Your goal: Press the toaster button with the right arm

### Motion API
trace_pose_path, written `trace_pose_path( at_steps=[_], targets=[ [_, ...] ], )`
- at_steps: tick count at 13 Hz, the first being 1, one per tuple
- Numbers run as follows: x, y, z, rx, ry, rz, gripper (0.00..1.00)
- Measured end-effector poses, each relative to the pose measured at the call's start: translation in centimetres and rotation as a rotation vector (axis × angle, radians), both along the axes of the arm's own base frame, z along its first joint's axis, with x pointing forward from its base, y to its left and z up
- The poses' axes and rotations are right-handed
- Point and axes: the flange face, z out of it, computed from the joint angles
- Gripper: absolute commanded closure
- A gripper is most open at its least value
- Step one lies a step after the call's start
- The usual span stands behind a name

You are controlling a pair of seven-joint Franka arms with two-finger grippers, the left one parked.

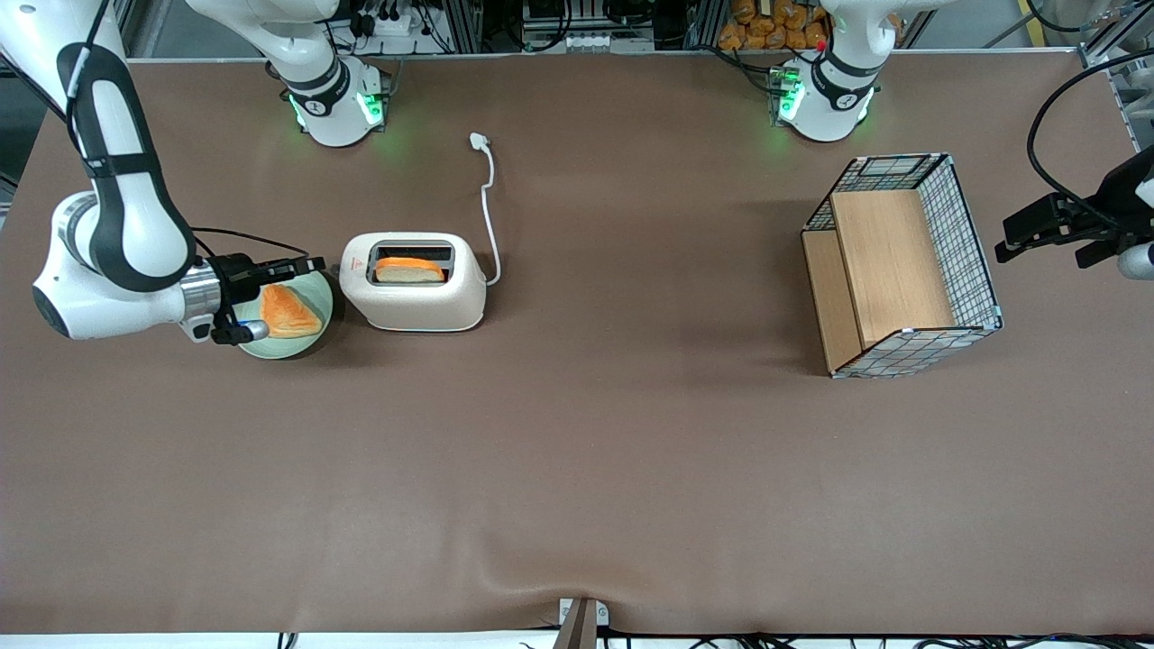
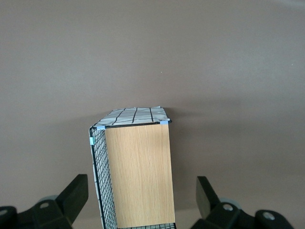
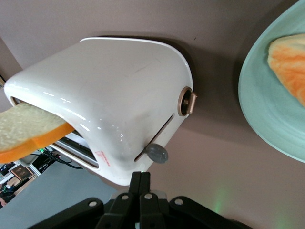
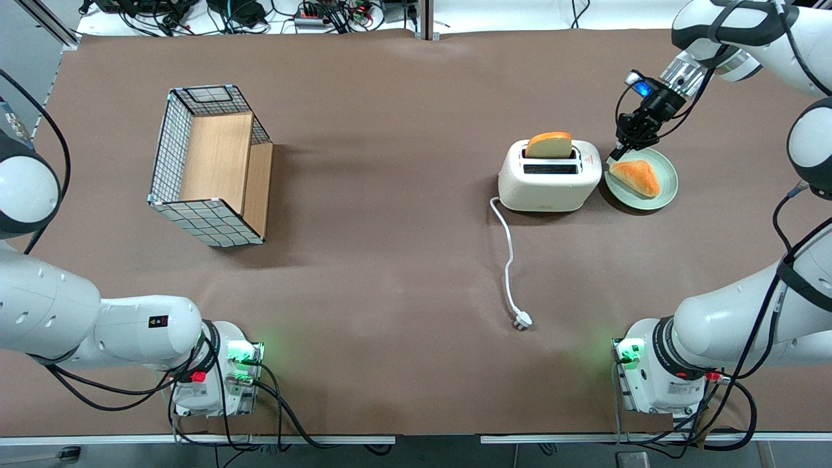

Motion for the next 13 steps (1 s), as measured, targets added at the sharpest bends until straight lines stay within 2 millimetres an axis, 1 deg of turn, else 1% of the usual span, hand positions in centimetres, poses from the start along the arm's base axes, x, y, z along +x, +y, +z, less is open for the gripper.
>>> trace_pose_path(
  at_steps=[6, 11, 13],
  targets=[
    [0.0, 0.4, -2.5, 0.061, 0.017, -0.019, 1.00],
    [0.0, 0.2, -3.2, 0.073, 0.017, -0.019, 1.00],
    [0.0, 0.0, -4.1, 0.085, 0.016, -0.017, 1.00]
  ],
)
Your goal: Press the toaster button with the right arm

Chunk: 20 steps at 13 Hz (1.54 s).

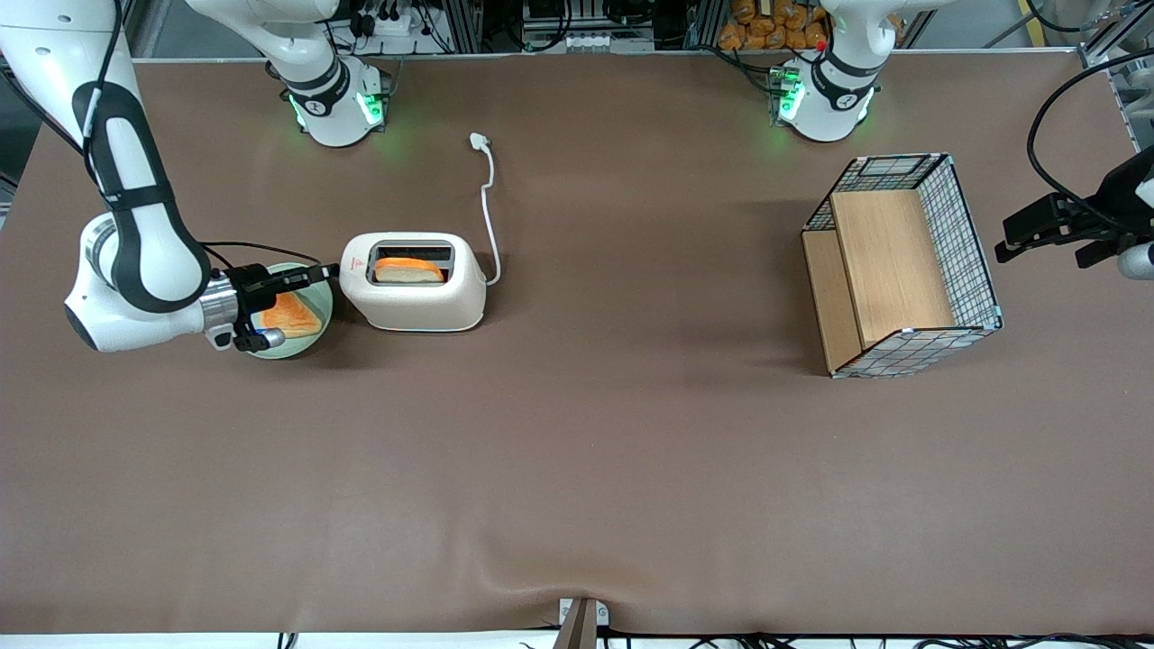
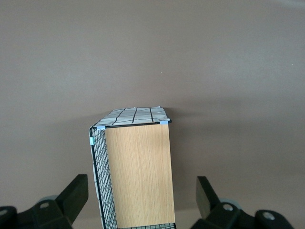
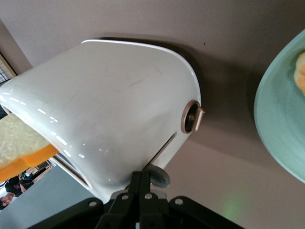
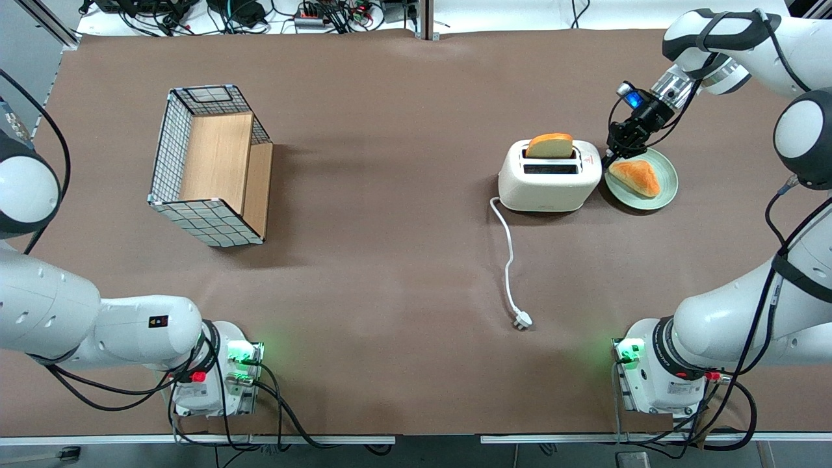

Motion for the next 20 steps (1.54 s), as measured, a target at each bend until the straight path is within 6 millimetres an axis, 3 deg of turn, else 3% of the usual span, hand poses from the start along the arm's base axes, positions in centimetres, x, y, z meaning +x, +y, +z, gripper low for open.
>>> trace_pose_path(
  at_steps=[9, 20],
  targets=[
    [-0.3, -1.3, -4.2, 0.065, -0.012, -0.010, 1.00],
    [-0.3, -1.4, -4.9, 0.072, -0.016, -0.015, 1.00]
  ],
)
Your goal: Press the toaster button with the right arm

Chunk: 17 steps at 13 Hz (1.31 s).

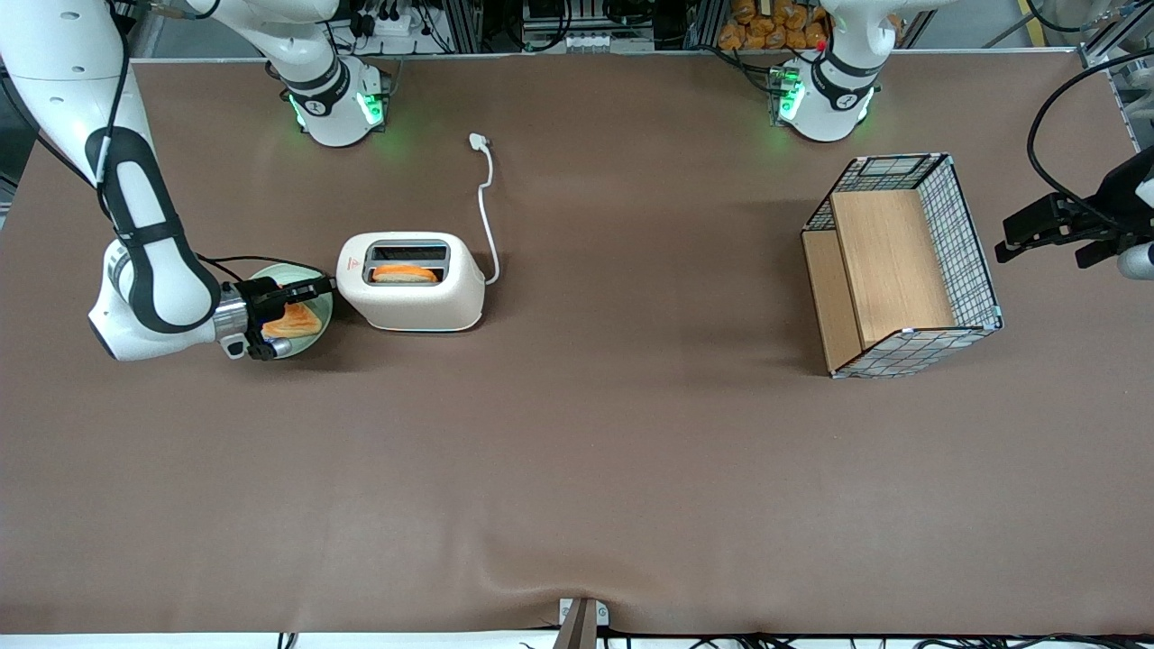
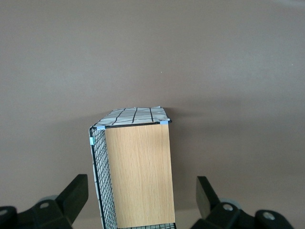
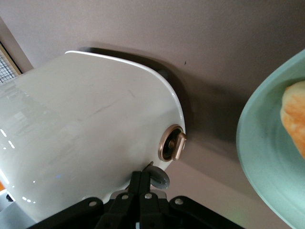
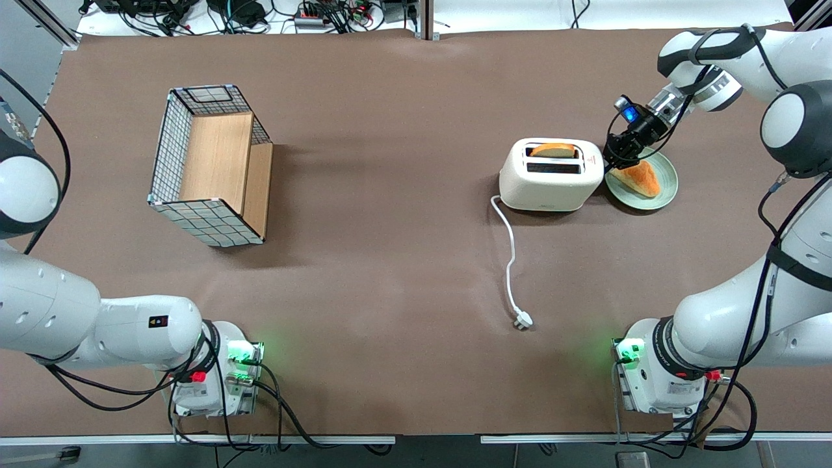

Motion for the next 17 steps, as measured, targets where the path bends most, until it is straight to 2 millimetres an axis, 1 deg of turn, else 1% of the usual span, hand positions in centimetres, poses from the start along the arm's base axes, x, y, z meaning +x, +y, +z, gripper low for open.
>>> trace_pose_path(
  at_steps=[5, 7, 9, 11, 12, 13, 14, 15, 16, 17],
  targets=[
    [0.0, -0.1, 0.0, 0.006, -0.006, 0.005, 1.00],
    [0.3, 0.2, 0.1, 0.015, -0.002, 0.015, 1.00],
    [0.8, 0.4, 0.3, 0.020, -0.001, 0.025, 1.00],
    [2.1, 0.4, 0.9, 0.014, -0.015, 0.024, 0.99],
    [2.8, 0.4, 1.4, 0.011, -0.024, 0.023, 0.96],
    [3.5, 0.4, 2.0, 0.009, -0.028, 0.022, 0.86],
    [4.1, 0.4, 2.7, 0.009, -0.036, 0.023, 0.50],
    [4.8, 0.3, 3.3, 0.005, -0.046, 0.023, 0.08],
    [5.4, 0.1, 4.0, -0.002, -0.063, 0.024, 0.00],
    [6.0, -0.2, 4.6, -0.008, -0.080, 0.023, 0.00]
  ],
)
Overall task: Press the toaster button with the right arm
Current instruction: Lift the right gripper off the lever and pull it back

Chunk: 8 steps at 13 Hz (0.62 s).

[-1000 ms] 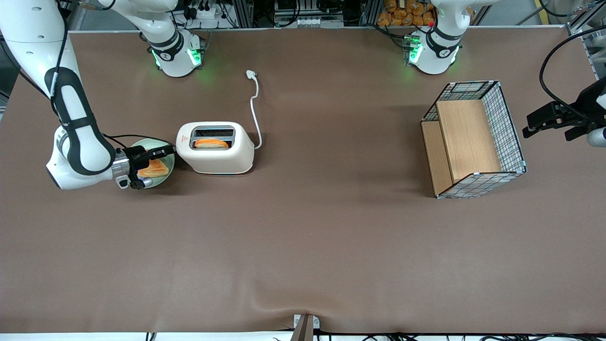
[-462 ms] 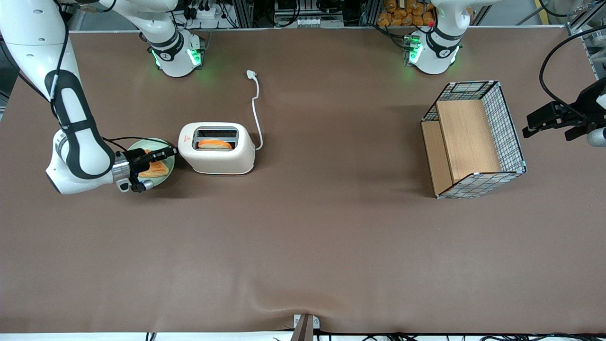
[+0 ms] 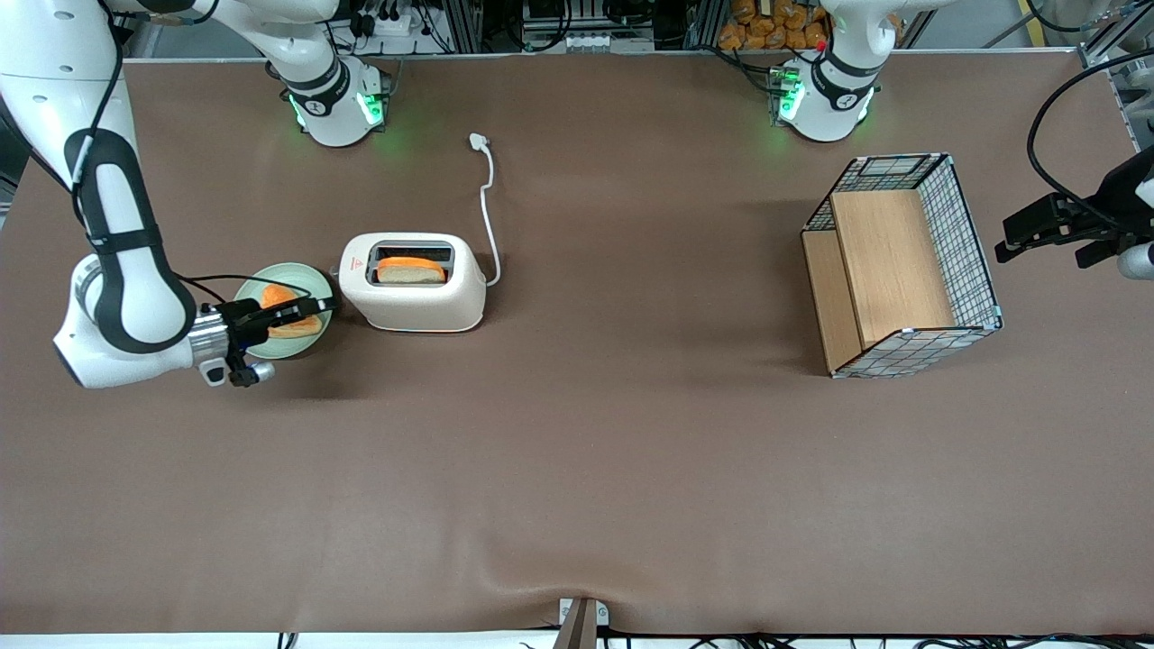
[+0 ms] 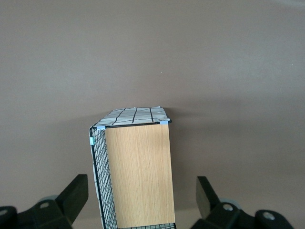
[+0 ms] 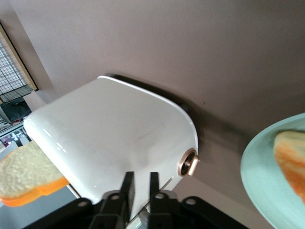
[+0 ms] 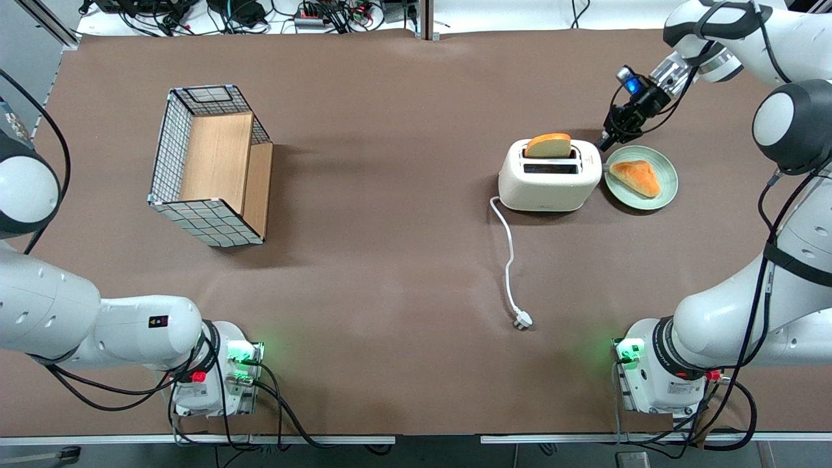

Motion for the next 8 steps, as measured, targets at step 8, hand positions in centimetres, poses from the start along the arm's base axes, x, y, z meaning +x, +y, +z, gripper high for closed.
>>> trace_pose_path(
  at_steps=[8],
  targets=[
    [4.4, -1.8, 6.5, -0.155, -0.162, 0.110, 0.00]
  ],
)
